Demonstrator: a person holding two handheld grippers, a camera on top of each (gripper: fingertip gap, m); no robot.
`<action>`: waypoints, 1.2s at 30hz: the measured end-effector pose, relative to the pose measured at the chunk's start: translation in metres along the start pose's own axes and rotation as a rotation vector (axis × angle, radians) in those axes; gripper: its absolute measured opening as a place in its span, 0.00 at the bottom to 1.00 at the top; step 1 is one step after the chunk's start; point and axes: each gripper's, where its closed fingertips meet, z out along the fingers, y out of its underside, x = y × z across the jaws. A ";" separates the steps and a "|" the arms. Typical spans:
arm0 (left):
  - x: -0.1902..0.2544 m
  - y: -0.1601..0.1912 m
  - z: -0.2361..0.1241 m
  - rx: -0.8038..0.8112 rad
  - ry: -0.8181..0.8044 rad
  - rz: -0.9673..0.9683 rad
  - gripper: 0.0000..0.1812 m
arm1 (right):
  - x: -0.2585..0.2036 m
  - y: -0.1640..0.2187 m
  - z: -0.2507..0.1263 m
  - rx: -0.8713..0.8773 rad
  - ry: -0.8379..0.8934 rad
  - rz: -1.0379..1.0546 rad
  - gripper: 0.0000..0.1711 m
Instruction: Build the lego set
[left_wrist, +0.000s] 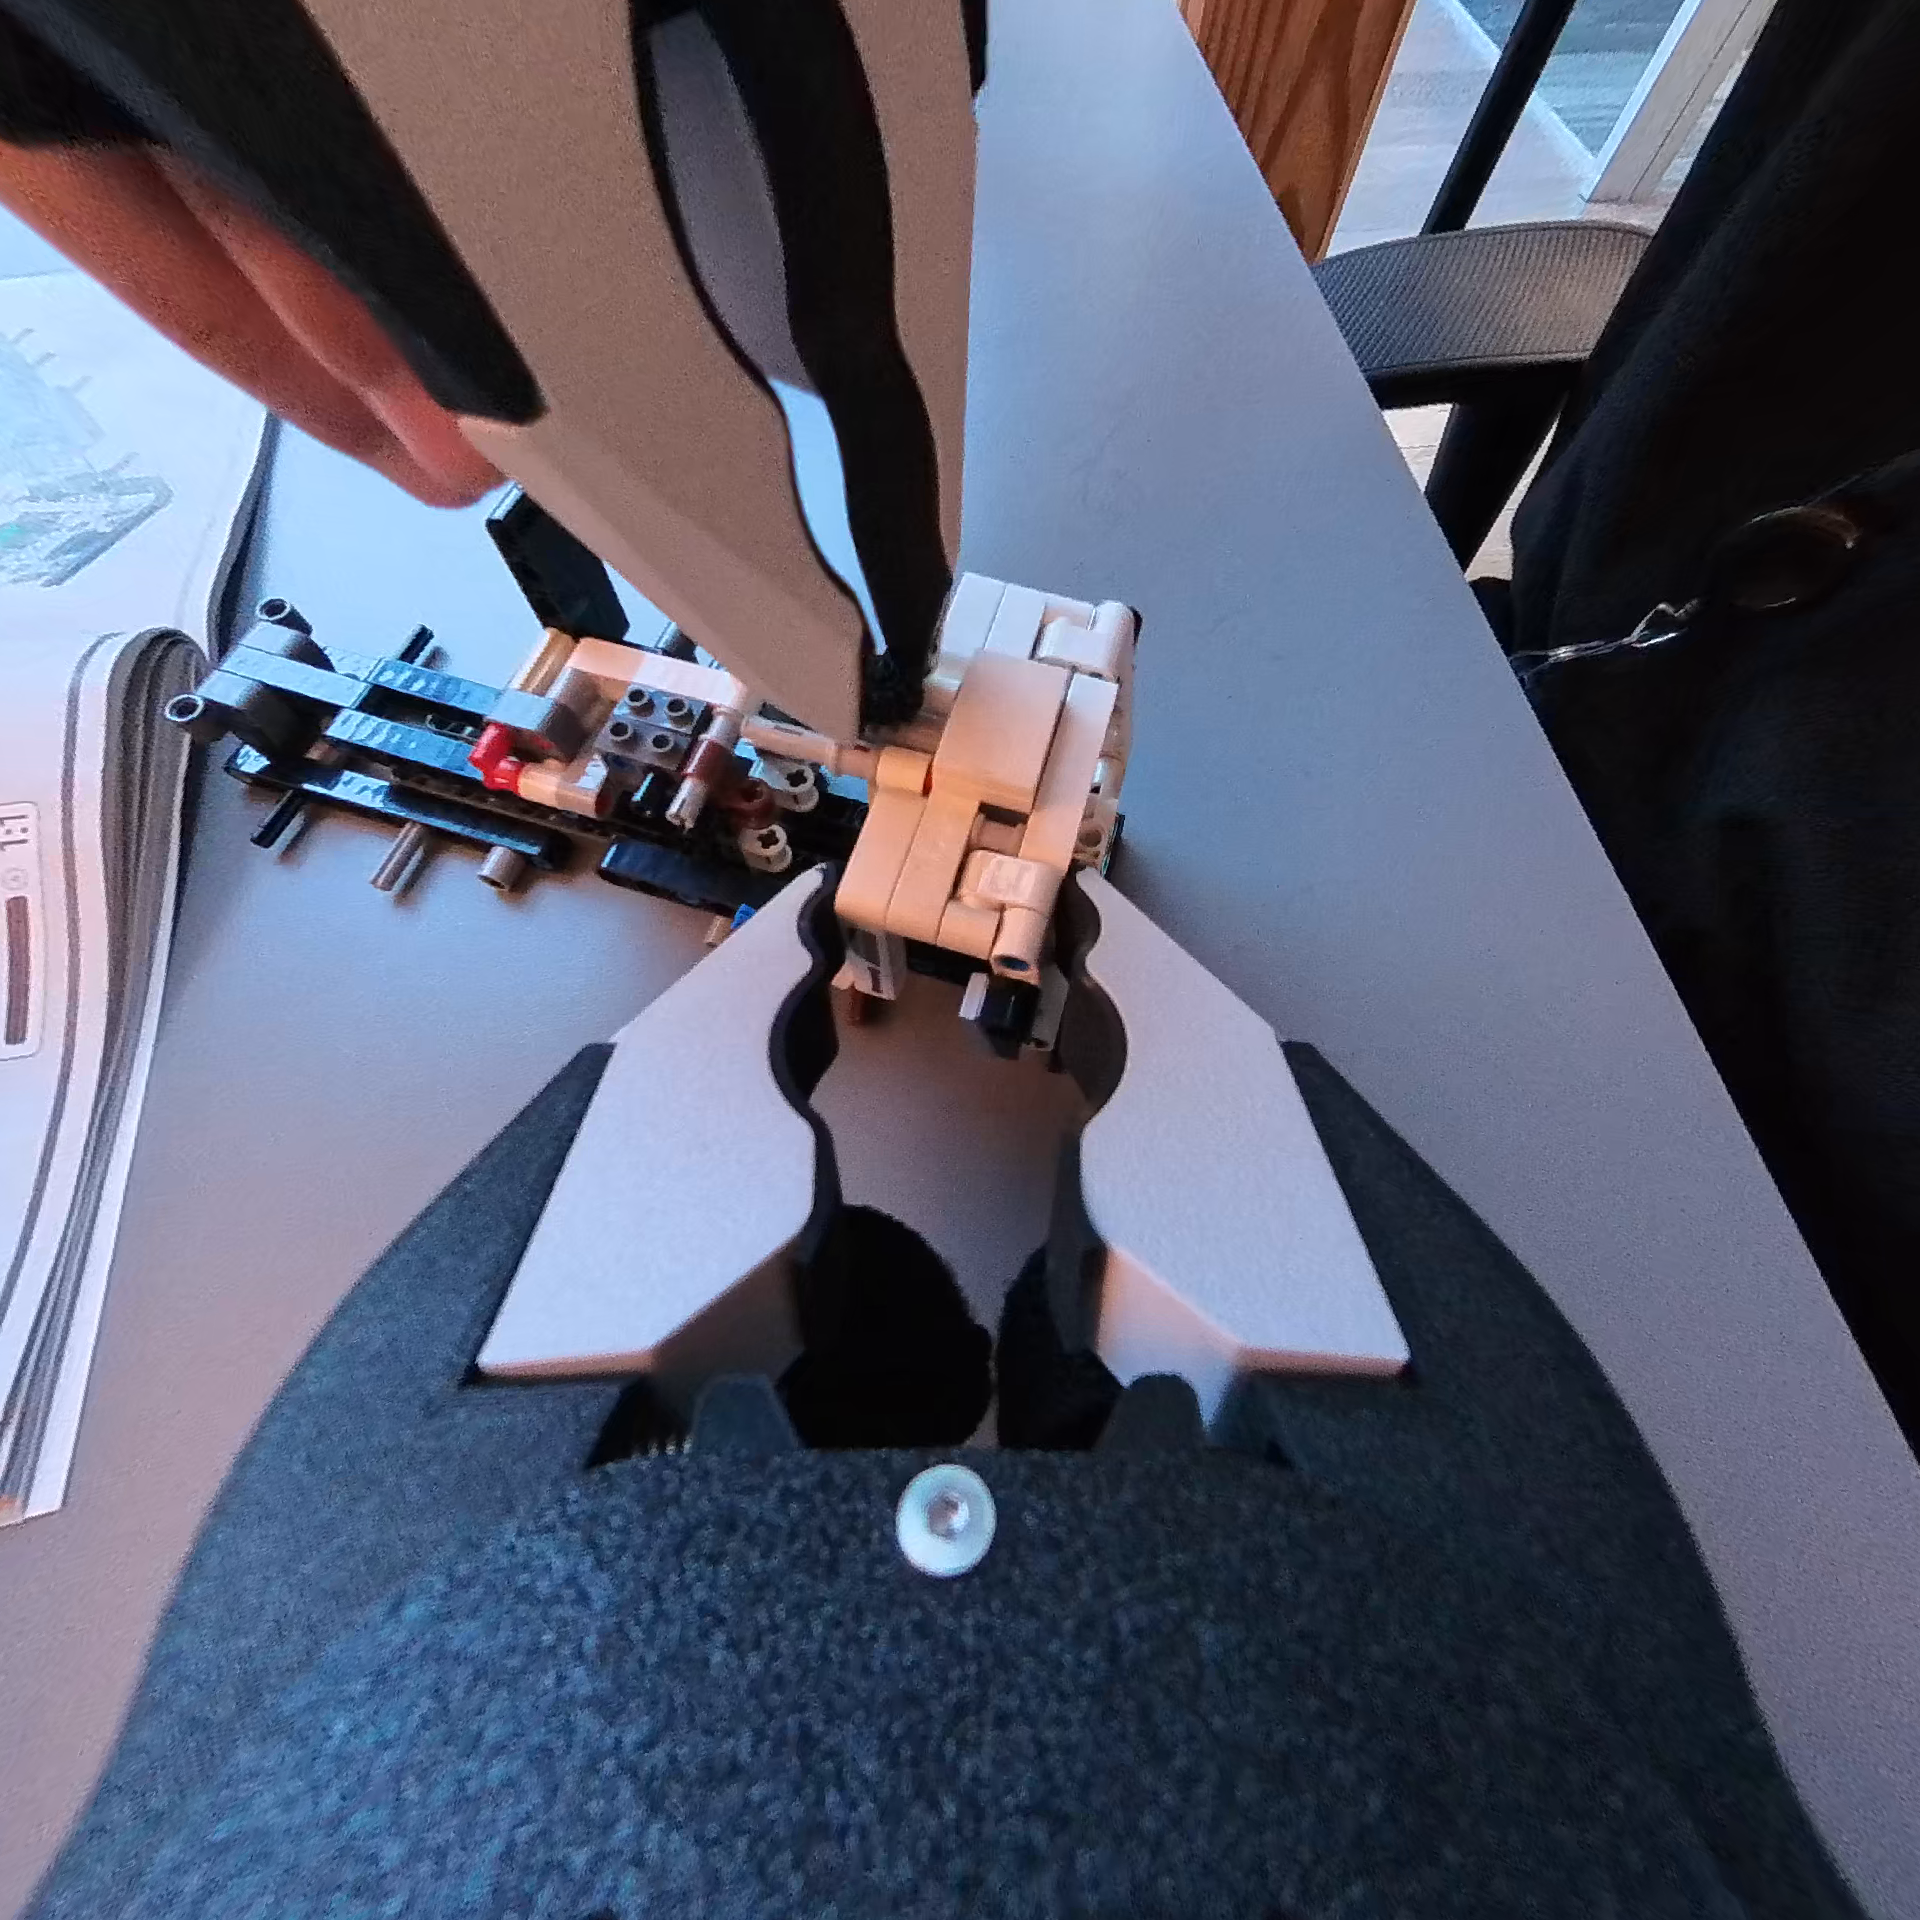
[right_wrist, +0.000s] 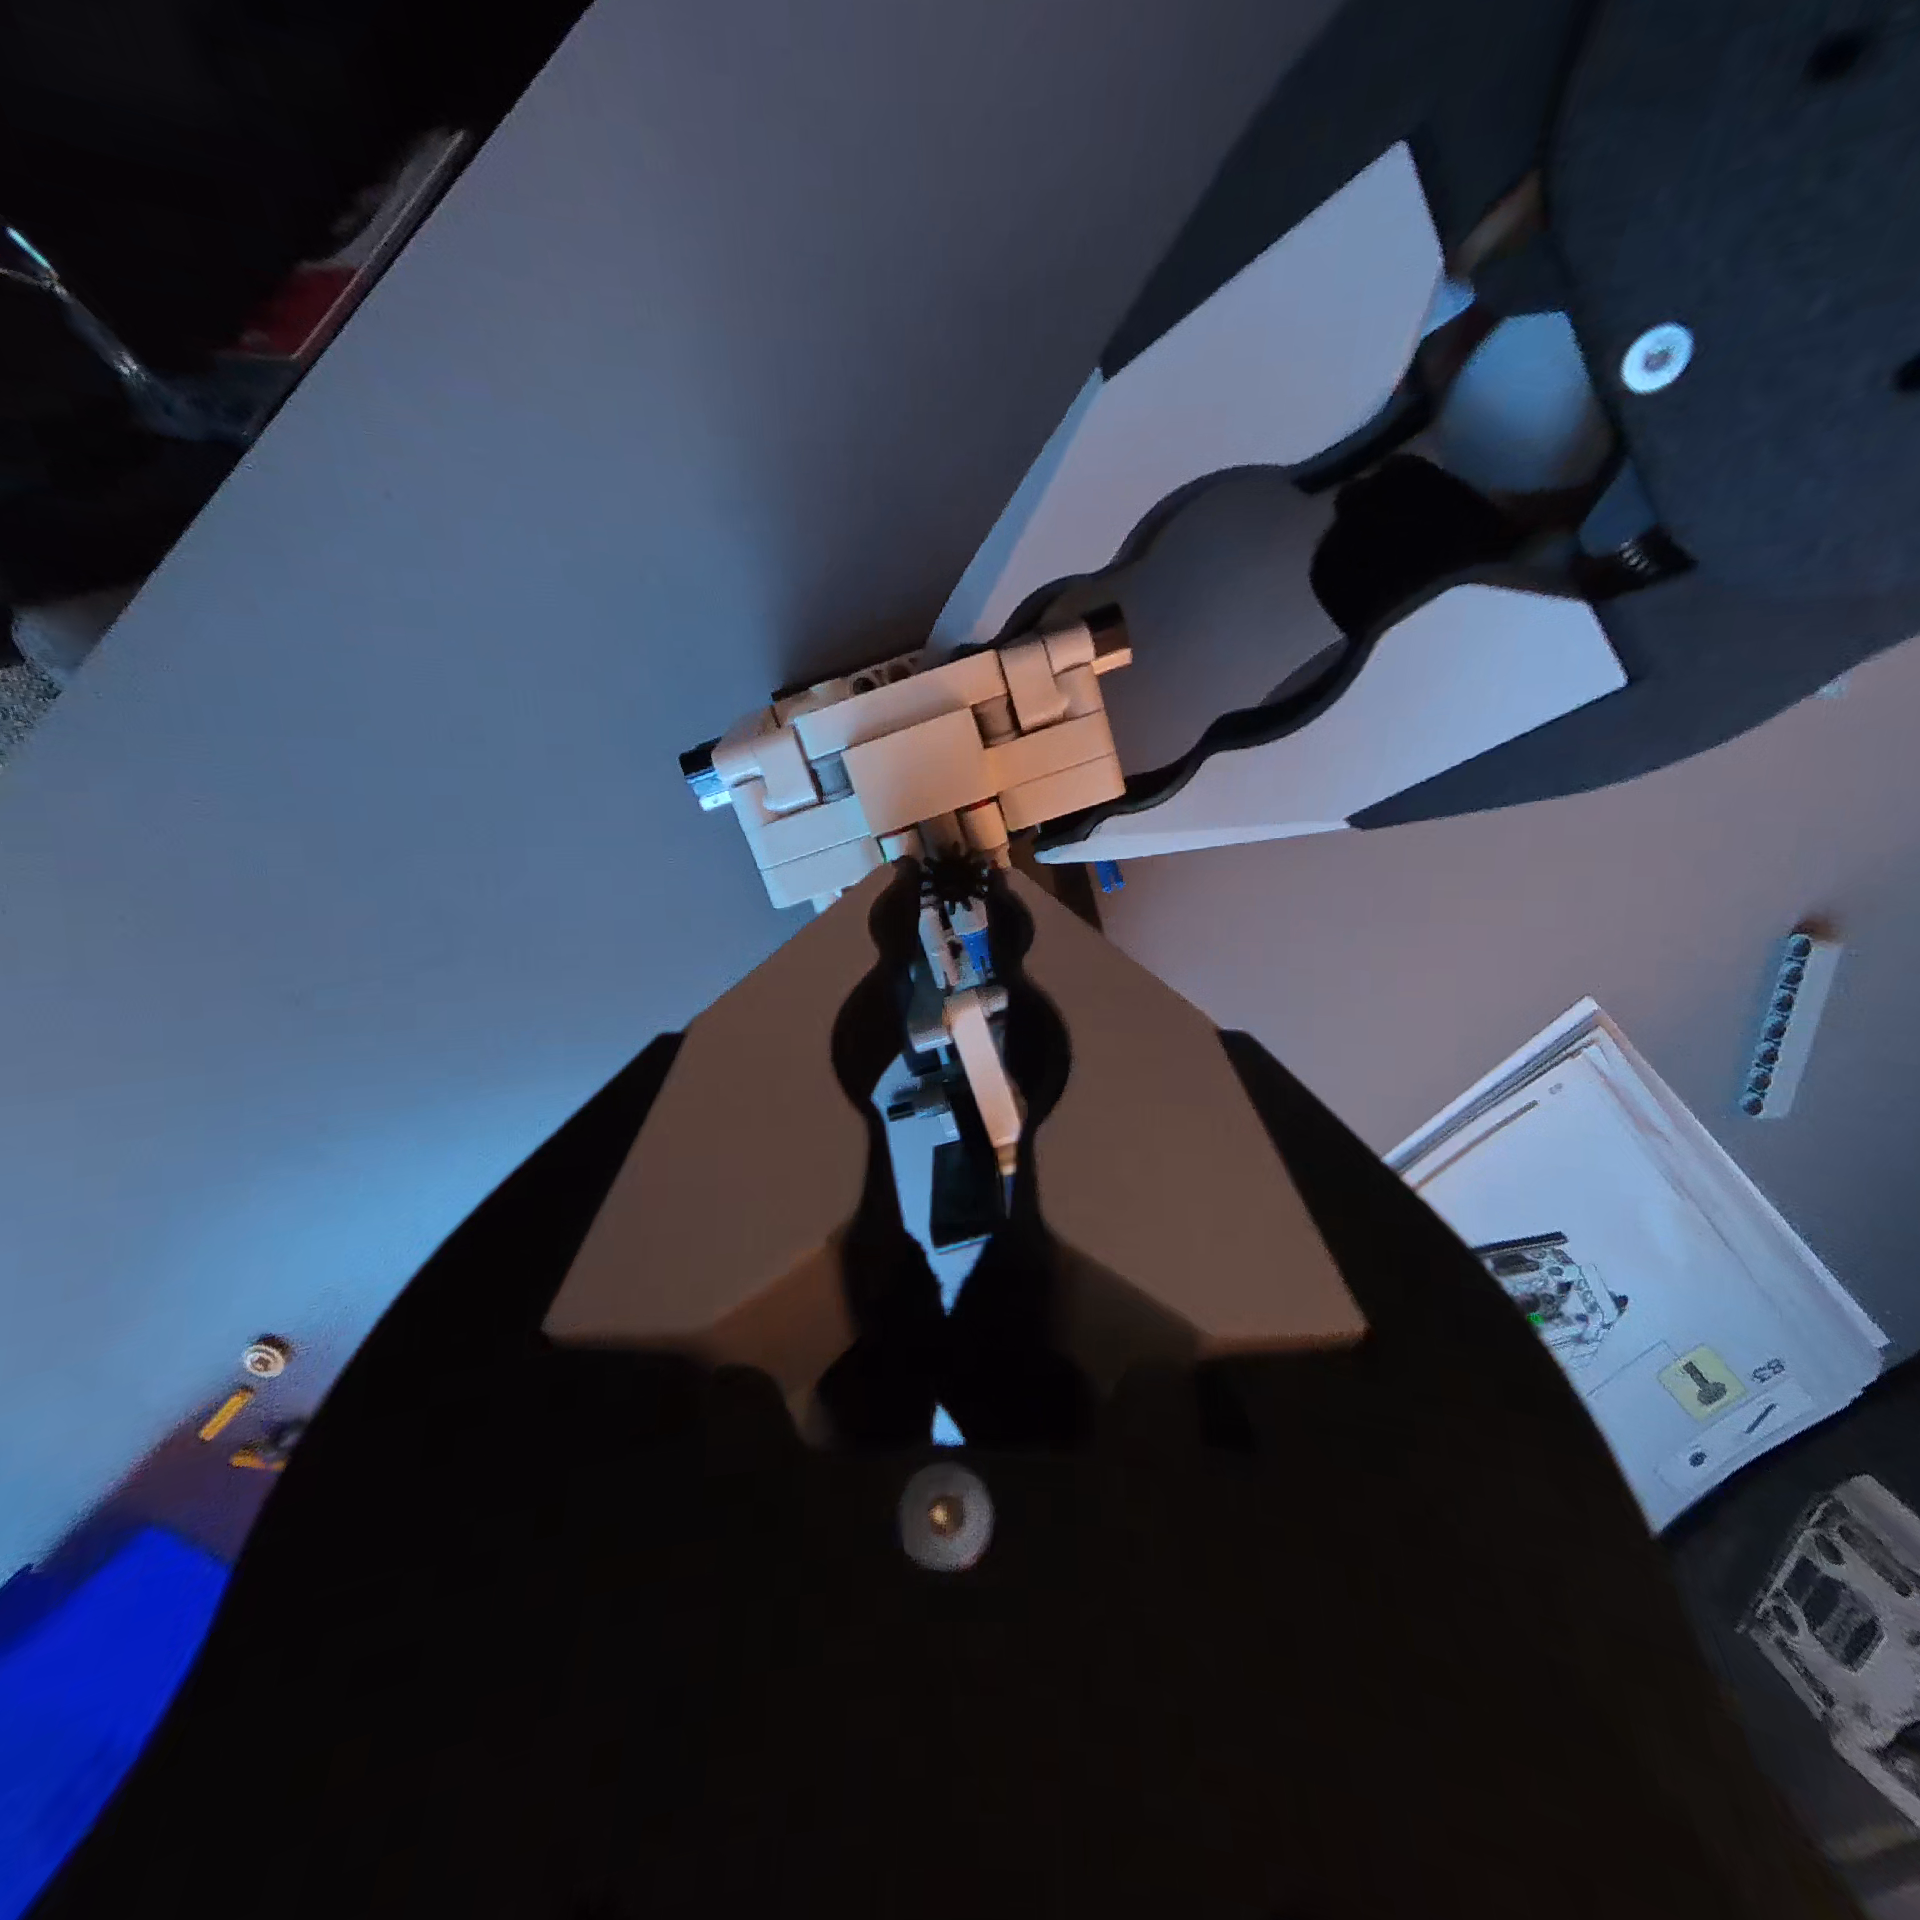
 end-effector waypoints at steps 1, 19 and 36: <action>0.000 0.000 0.000 -0.001 0.002 0.000 0.21 | 0.000 0.000 0.000 -0.005 -0.008 -0.003 0.06; 0.002 0.003 -0.004 0.004 -0.053 -0.020 0.21 | 0.005 -0.007 0.002 0.132 0.090 0.922 0.07; -0.007 0.003 -0.004 -0.013 -0.032 -0.010 0.22 | 0.004 0.000 0.000 -0.099 0.034 0.219 0.07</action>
